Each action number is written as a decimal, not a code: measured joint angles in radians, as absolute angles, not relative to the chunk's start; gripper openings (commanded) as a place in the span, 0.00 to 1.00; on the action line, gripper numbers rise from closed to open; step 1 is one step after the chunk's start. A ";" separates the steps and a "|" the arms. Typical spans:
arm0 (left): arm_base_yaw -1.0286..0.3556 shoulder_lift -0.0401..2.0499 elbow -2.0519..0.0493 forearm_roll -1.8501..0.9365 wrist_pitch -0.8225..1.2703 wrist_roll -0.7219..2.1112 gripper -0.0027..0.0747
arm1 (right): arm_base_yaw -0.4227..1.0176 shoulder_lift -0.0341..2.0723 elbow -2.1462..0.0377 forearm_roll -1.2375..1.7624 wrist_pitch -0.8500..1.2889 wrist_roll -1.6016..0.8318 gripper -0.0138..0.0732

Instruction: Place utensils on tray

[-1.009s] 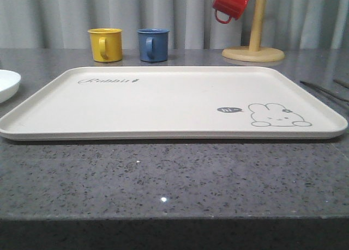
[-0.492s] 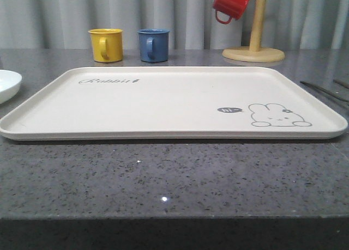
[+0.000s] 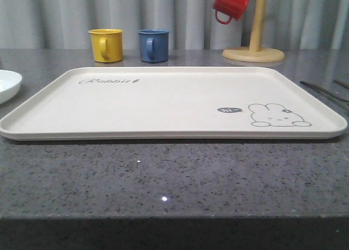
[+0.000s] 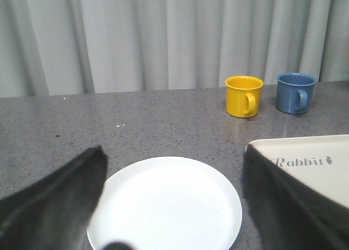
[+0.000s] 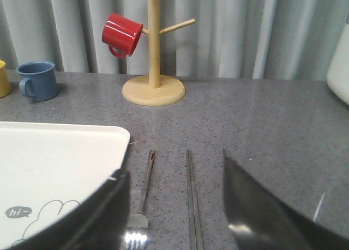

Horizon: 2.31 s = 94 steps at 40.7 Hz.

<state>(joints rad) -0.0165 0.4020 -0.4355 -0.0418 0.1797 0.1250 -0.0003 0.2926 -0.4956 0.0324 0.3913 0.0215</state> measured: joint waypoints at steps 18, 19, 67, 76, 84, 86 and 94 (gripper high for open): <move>-0.025 0.496 -0.484 -0.044 0.172 0.125 0.76 | 0.000 0.293 -0.496 0.032 0.391 0.021 0.87; -0.030 0.521 -0.499 -0.044 0.178 0.125 0.76 | 0.000 0.293 -0.496 0.032 0.391 0.021 0.87; -0.268 1.562 -1.154 0.129 0.988 0.129 0.31 | 0.000 0.293 -0.496 0.032 0.390 0.021 0.87; -0.268 1.562 -1.154 0.137 0.988 0.129 0.01 | 0.000 0.293 -0.496 0.032 0.390 0.021 0.87; -0.269 1.562 -1.164 0.161 0.988 0.130 0.01 | 0.000 0.293 -0.496 0.032 0.390 0.021 0.87; -0.273 1.560 -1.174 0.168 0.993 0.130 0.01 | 0.000 0.293 -0.496 0.032 0.390 0.021 0.87; -0.335 1.485 -1.265 0.197 1.016 0.130 0.01 | 0.000 0.293 -0.496 0.032 0.390 0.021 0.87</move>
